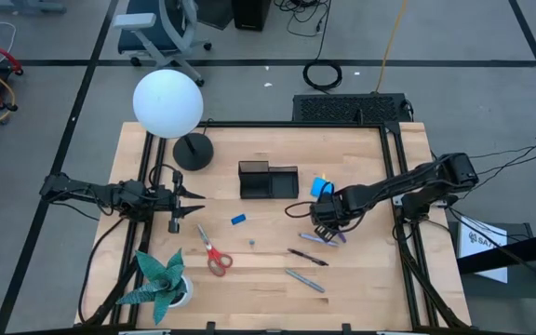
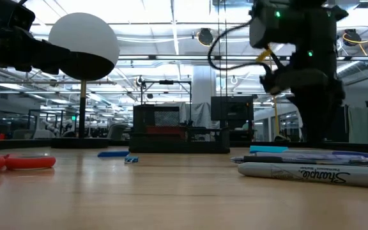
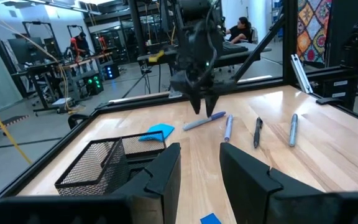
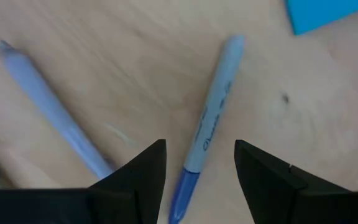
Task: Pick and place office supplies into organizer
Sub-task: Put the purple highlighter into the black desk organizer
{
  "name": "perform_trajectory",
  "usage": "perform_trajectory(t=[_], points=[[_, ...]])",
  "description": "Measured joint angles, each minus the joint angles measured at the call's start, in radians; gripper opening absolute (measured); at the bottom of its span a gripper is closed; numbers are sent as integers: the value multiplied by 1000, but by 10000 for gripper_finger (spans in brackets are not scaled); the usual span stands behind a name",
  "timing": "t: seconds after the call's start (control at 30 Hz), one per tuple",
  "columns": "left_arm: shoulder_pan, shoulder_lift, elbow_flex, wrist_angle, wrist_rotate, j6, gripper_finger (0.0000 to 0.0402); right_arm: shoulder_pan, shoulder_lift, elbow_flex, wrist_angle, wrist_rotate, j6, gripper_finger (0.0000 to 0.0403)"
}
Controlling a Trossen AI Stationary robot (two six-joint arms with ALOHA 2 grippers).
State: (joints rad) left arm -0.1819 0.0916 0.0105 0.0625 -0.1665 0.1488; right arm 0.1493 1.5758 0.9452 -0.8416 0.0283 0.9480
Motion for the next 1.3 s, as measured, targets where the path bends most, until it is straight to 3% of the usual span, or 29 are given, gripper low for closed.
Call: perform_trajectory(t=[0.3, 0.8, 0.97, 1.17, 1.3], points=[[0, 0, 0, 0, 0, 0, 120, -4, -1, -114, 161, -65, 43, 180], [0, 0, 0, 0, 0, 0, 120, -4, 1, -141, 167, -59, -70, 174], [0, 0, 0, 0, 0, 0, 120, -4, 1, -142, 152, -57, -79, 129], [0, 0, 0, 0, 0, 0, 120, -4, 2, -142, 149, -71, -140, 35], [0, 0, 0, 0, 0, 0, 120, -4, 2, -143, 154, -78, -181, 26]])
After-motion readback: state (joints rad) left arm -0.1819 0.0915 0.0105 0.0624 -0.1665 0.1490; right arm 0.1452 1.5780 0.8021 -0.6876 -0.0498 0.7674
